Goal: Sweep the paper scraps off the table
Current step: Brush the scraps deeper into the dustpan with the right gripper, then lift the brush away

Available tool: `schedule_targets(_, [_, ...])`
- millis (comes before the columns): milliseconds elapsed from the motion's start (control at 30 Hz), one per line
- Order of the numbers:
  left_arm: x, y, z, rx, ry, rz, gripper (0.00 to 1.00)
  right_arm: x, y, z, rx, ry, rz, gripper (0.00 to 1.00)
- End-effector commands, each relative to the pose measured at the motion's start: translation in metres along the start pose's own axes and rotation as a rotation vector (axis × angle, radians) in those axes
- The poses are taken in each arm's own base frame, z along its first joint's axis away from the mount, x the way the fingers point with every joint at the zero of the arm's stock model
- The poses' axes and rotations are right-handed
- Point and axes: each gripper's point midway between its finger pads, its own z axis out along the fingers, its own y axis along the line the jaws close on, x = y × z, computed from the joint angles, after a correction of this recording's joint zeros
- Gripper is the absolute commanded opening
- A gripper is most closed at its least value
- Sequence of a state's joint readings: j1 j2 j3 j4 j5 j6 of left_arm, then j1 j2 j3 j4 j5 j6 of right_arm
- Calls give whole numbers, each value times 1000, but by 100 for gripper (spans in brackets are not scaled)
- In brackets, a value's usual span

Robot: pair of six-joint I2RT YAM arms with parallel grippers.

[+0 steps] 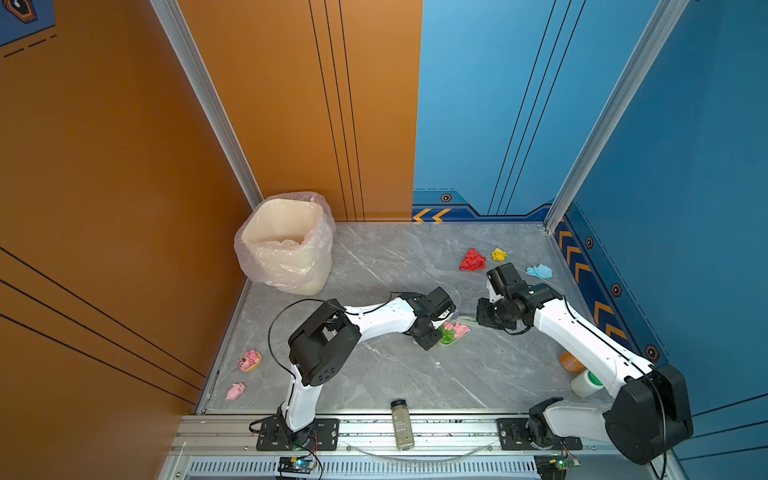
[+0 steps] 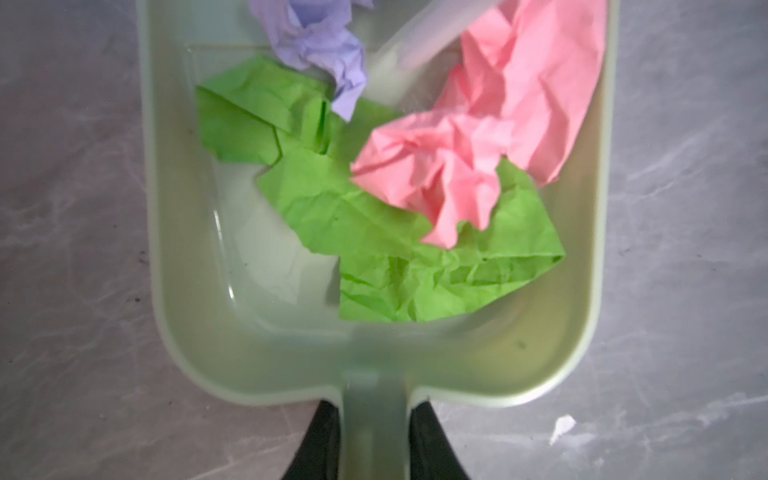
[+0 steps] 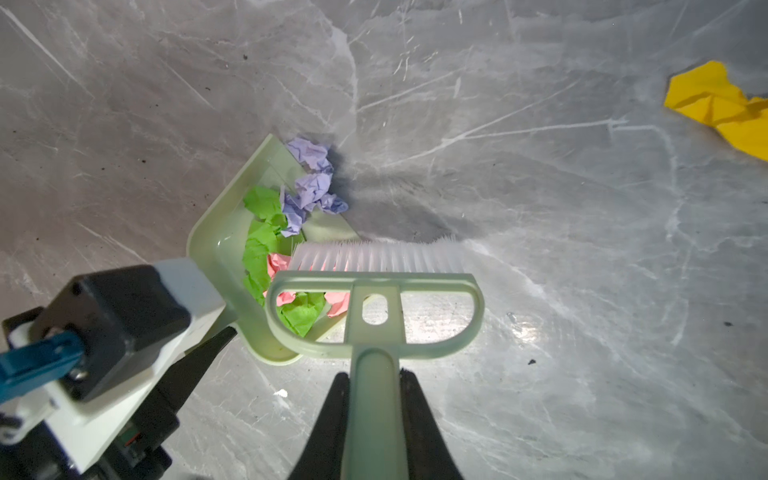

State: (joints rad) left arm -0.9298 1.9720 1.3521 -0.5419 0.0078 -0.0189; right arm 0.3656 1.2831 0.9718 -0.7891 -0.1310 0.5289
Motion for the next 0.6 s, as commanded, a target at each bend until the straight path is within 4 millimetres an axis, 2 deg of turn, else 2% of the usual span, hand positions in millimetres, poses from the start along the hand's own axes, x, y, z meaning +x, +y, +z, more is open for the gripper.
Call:
schedule_targets(0, [7,-2,6,-3,47,0,0,7,-4,-9,-21,18,-10,0])
schedule_targets(133, [8,-1,6,-5,47,-2,0,-14,-15,-21,-22,-66,33,0])
schedule_targets(267, [8,-1,5,-6,46,-2,0,-45,-27,-28,2,-168,87,0])
schedule_targets(433, [8,-1,5,-7,45,-4,0,-71,-40,-19,138,-220,92,0])
schedule_targets(567, [8,-1,5,-11,45,-6,0,-79,-38,-11,198,-244,54,0])
